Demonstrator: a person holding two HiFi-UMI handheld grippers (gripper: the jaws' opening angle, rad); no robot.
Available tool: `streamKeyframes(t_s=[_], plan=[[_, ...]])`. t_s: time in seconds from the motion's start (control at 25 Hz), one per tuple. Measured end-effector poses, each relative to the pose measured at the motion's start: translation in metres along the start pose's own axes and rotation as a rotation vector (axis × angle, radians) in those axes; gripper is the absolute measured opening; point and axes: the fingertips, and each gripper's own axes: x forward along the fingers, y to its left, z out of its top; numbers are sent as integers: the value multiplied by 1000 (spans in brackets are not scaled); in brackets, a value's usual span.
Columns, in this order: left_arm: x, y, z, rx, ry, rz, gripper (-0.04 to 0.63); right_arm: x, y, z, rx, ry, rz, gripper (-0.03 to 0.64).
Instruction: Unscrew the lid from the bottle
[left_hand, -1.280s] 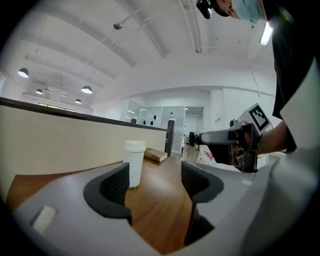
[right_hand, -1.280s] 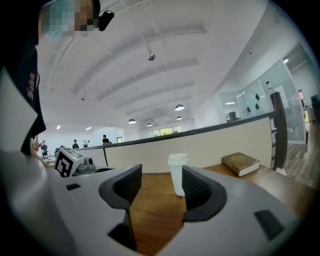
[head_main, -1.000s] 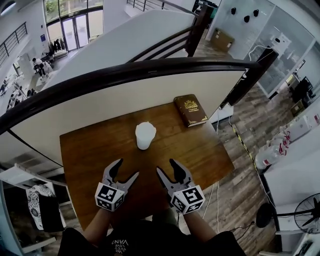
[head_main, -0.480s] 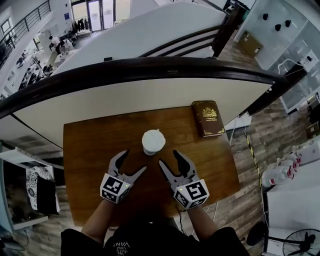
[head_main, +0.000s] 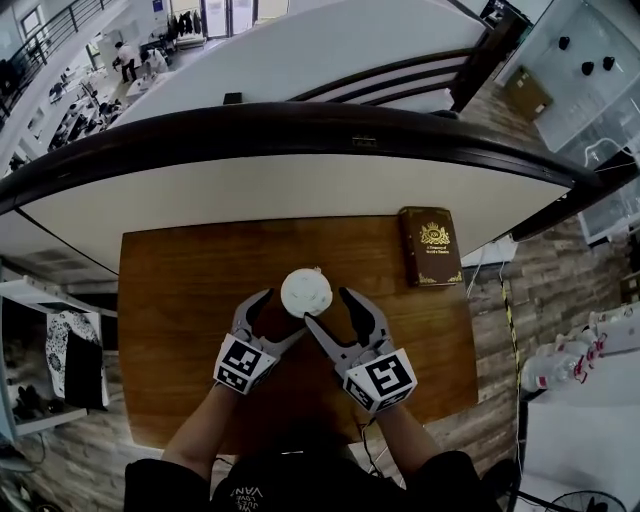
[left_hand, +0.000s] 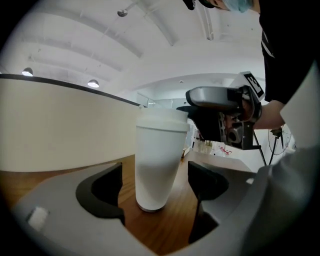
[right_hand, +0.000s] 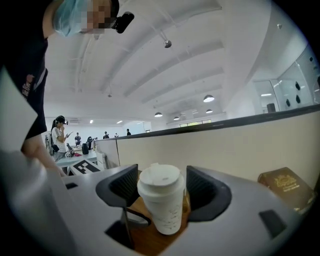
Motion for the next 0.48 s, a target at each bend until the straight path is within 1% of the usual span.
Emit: streamKeyframes(t_s=[0.16, 0.4, 0.48], plan=[[18, 5, -2, 5, -10, 3, 400, 15, 0, -1, -40, 9, 50, 280], [38, 0, -2, 16, -22, -37, 403, 29, 3, 0, -55, -5, 130, 296], [42, 0, -2, 14, -28, -43, 403, 31, 6, 2, -78, -9, 158, 302]])
